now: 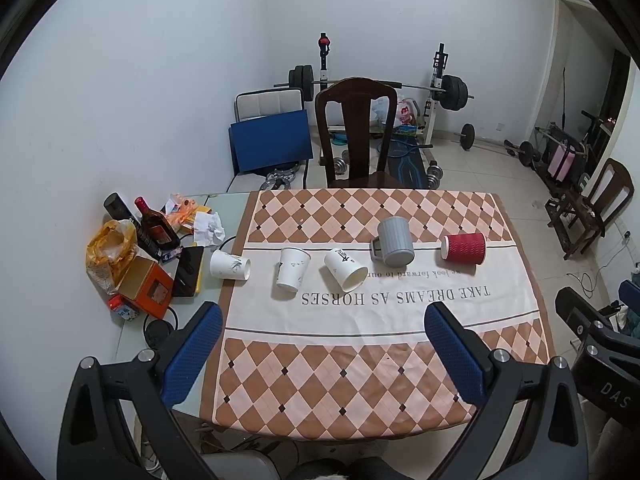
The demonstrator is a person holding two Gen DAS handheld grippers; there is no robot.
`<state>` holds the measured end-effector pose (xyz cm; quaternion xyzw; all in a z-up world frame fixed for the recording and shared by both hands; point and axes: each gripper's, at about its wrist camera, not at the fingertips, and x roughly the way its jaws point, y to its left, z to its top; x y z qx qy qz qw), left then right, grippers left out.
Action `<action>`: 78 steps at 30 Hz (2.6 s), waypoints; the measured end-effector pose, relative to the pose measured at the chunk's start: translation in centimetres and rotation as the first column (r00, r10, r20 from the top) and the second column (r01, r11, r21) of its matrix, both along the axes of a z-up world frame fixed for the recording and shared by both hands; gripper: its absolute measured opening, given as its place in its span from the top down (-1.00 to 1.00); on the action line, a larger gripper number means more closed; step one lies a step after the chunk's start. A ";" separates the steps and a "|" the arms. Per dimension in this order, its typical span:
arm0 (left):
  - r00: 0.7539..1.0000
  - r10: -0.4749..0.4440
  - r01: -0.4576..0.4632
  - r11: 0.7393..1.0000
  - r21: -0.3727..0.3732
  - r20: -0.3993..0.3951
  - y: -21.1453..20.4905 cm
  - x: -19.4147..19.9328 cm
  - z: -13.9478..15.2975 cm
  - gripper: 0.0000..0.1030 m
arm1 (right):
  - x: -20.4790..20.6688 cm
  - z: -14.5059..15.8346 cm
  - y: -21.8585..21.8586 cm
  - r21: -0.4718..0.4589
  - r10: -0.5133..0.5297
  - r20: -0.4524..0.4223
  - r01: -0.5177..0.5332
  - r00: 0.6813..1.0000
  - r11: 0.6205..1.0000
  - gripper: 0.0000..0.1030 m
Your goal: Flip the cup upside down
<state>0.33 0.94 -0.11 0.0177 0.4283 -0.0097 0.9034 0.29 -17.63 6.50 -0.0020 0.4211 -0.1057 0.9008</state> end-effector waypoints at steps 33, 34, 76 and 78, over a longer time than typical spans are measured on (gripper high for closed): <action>1.000 0.003 -0.003 1.000 -0.006 0.006 -2.0 -0.1 1.2 -1.00 | -0.3 0.3 -0.2 -0.008 0.002 0.006 -0.002 1.000 1.000 -1.00; 1.000 0.003 -0.003 1.000 -0.006 0.006 -2.1 0.0 1.3 -1.00 | -0.3 0.2 -0.3 -0.008 0.003 0.006 -0.003 1.000 1.000 -1.00; 0.946 0.266 -0.250 0.963 0.106 -0.184 2.0 4.4 -9.5 -1.00 | 8.8 -13.5 0.3 0.024 0.135 -0.273 -0.134 0.952 0.991 -1.00; 0.930 0.294 -0.268 0.953 0.143 -0.222 3.1 5.3 -11.8 -1.00 | 10.4 -17.0 1.4 0.032 0.145 -0.319 -0.142 0.936 0.989 -1.00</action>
